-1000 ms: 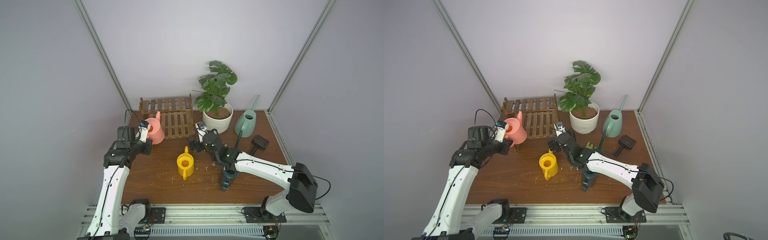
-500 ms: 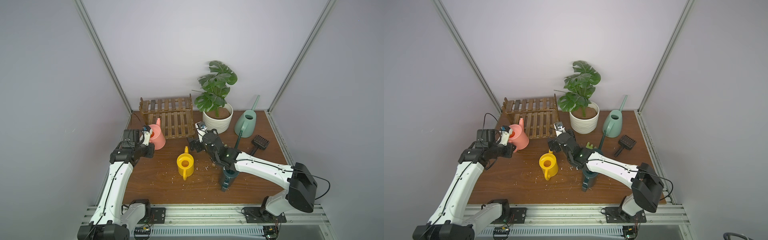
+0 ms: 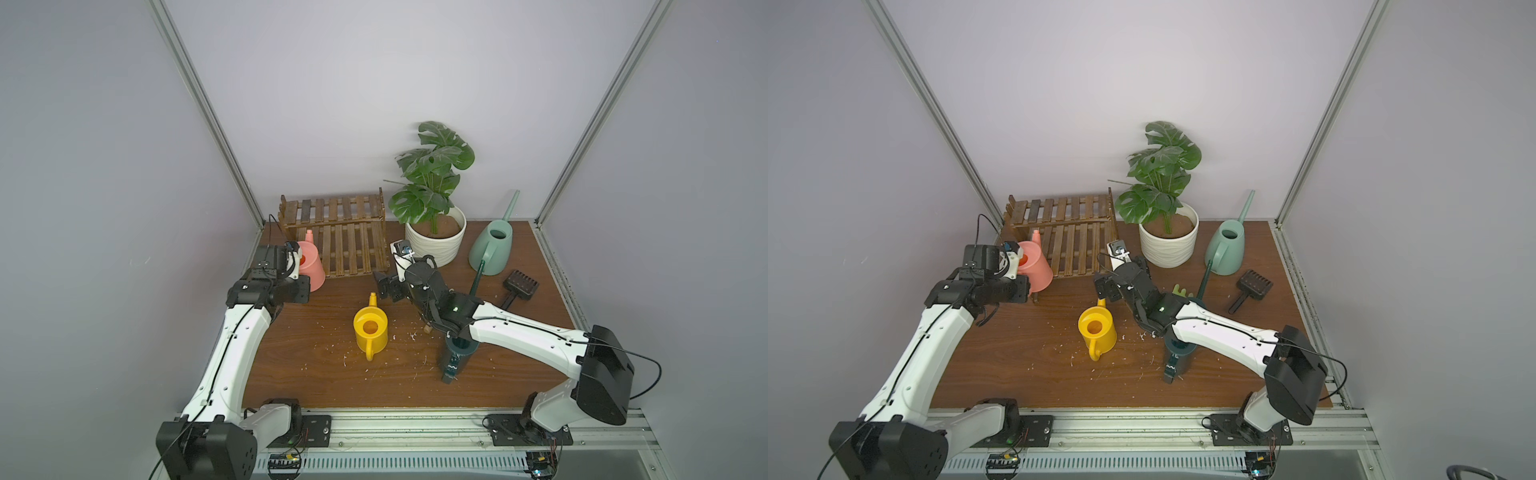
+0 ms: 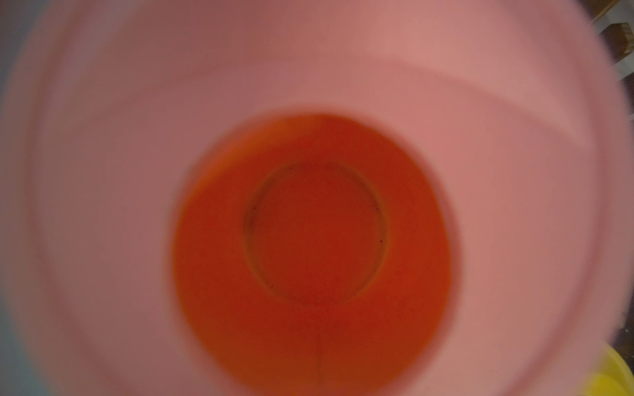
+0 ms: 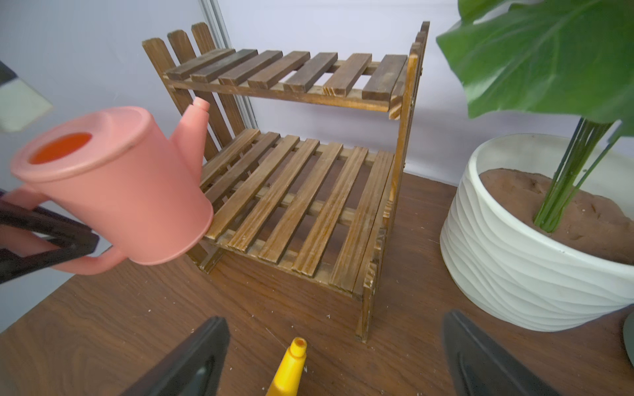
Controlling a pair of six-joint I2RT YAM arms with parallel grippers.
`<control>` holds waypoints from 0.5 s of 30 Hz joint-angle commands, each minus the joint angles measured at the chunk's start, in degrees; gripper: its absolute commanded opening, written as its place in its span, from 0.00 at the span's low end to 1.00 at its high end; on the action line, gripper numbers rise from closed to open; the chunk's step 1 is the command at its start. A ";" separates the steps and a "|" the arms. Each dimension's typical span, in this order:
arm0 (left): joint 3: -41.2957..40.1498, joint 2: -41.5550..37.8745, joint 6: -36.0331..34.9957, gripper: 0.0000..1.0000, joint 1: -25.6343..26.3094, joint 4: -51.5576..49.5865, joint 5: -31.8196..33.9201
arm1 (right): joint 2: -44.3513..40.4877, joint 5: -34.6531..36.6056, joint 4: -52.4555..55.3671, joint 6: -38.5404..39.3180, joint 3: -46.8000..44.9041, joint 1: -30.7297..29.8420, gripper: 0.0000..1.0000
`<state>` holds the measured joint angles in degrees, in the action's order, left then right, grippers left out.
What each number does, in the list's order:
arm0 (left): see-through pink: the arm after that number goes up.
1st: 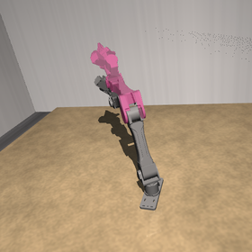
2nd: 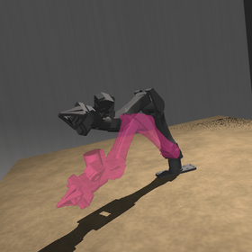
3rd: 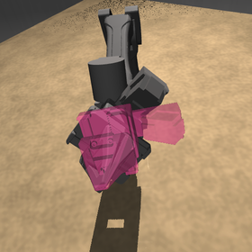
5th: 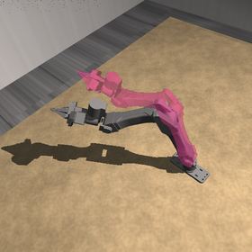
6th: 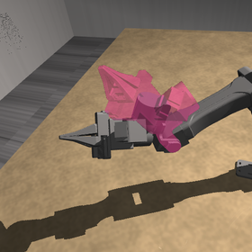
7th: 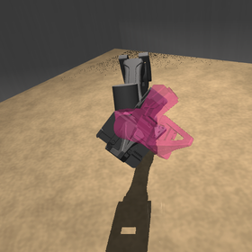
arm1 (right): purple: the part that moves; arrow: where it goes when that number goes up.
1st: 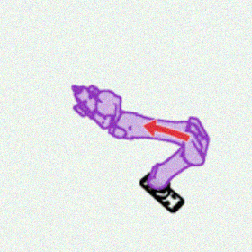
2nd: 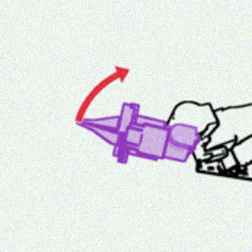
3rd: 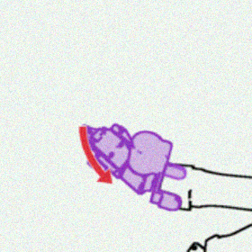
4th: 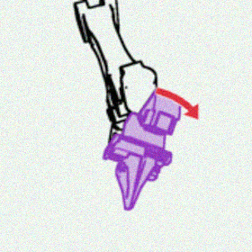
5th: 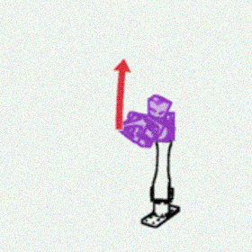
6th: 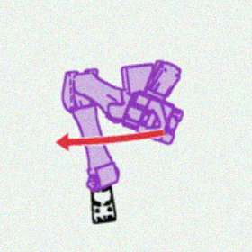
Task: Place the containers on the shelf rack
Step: 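Place the container on the shelf.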
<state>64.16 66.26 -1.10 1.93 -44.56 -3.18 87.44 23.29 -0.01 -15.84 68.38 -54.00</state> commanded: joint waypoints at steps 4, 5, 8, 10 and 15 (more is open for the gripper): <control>3.61 2.03 4.70 0.01 2.93 -0.18 6.55 | 1.12 1.32 1.67 0.20 2.32 0.12 0.99; 3.91 2.42 4.99 0.01 3.02 -0.18 6.53 | 1.11 1.29 1.57 0.25 2.29 0.12 0.99; 4.41 3.40 5.52 0.01 3.29 -0.16 6.01 | 1.38 1.32 1.13 0.37 2.27 0.12 0.99; 4.80 4.00 5.71 0.02 3.49 -0.16 5.97 | 1.71 1.04 0.99 0.27 2.37 0.12 0.99; 5.86 5.07 5.60 0.02 3.66 -0.18 5.86 | 1.84 0.68 0.48 -0.24 2.01 0.12 0.99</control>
<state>68.05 70.72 3.92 4.69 -44.99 1.83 89.01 23.79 0.25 -15.81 69.60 -54.00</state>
